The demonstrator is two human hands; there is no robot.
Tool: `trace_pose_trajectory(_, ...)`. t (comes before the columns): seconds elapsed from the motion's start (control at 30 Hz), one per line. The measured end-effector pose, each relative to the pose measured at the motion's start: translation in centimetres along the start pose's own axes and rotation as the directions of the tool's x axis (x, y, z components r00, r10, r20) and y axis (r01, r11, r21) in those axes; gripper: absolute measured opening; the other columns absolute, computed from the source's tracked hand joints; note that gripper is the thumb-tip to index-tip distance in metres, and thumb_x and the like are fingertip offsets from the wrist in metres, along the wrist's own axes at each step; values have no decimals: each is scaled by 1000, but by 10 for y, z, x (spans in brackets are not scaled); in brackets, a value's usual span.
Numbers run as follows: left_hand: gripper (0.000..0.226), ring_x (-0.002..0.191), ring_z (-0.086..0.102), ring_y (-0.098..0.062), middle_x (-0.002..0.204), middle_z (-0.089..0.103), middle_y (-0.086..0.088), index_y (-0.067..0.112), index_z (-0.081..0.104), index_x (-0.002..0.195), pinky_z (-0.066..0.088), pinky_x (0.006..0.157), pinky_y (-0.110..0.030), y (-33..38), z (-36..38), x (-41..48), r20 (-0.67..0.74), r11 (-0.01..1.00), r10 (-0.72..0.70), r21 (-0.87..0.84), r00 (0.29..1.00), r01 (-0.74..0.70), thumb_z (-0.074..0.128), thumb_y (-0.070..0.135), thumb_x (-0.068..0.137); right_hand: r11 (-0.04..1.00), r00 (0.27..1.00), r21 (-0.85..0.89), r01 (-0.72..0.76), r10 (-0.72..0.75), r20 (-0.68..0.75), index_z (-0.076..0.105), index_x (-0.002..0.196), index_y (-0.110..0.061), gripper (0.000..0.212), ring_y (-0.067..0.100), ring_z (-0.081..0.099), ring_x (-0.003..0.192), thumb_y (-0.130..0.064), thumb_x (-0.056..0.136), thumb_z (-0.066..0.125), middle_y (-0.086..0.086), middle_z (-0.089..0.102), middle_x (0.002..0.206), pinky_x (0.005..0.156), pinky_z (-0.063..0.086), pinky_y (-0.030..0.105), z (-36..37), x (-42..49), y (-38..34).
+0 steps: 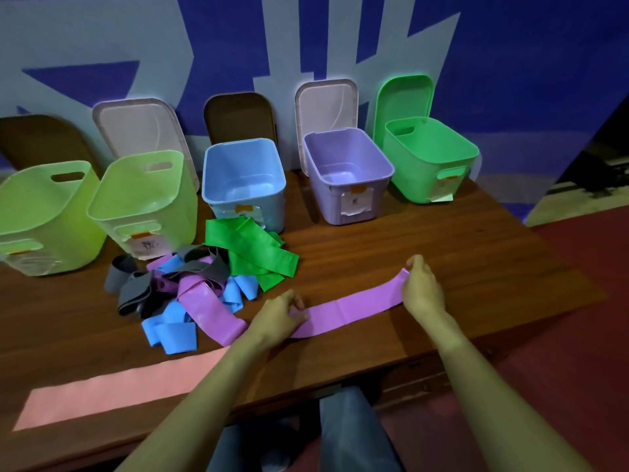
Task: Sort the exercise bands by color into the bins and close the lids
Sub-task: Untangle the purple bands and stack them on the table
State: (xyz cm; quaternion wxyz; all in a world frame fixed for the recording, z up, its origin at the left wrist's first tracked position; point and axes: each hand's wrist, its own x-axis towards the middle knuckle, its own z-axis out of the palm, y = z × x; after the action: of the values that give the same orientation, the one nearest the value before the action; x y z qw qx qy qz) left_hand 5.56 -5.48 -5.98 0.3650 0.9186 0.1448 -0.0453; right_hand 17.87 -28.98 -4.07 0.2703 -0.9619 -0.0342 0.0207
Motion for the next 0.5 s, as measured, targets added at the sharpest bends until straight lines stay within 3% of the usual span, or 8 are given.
trace_pose_trajectory(0.2,18,74,49,-16,80,56,4,29,52,78,33,65,-26,2,2,-10,12,996,45,73,999,-46,68,22,81,987,992,160,21,0,-129,46,112,-5,26,39,53,104,0,86,47,19,52,115,77,41,41,7,-20,21)
trace_pose_trajectory(0.4,12,95,56,-21,100,63,-1,16,59,93,38,76,-27,-3,6,-20,15,972,127,195,992,-127,64,21,83,986,988,165,25,1,-154,50,106,-4,26,39,50,107,4,82,49,20,56,109,81,41,42,19,-34,31)
trace_pose_trajectory(0.5,12,96,56,-24,98,60,-3,18,62,93,42,81,-31,-5,7,-23,-8,974,130,188,991,-127,65,24,83,989,983,143,30,-3,-184,51,106,-3,26,39,48,108,6,81,49,20,57,107,85,39,43,21,-36,33)
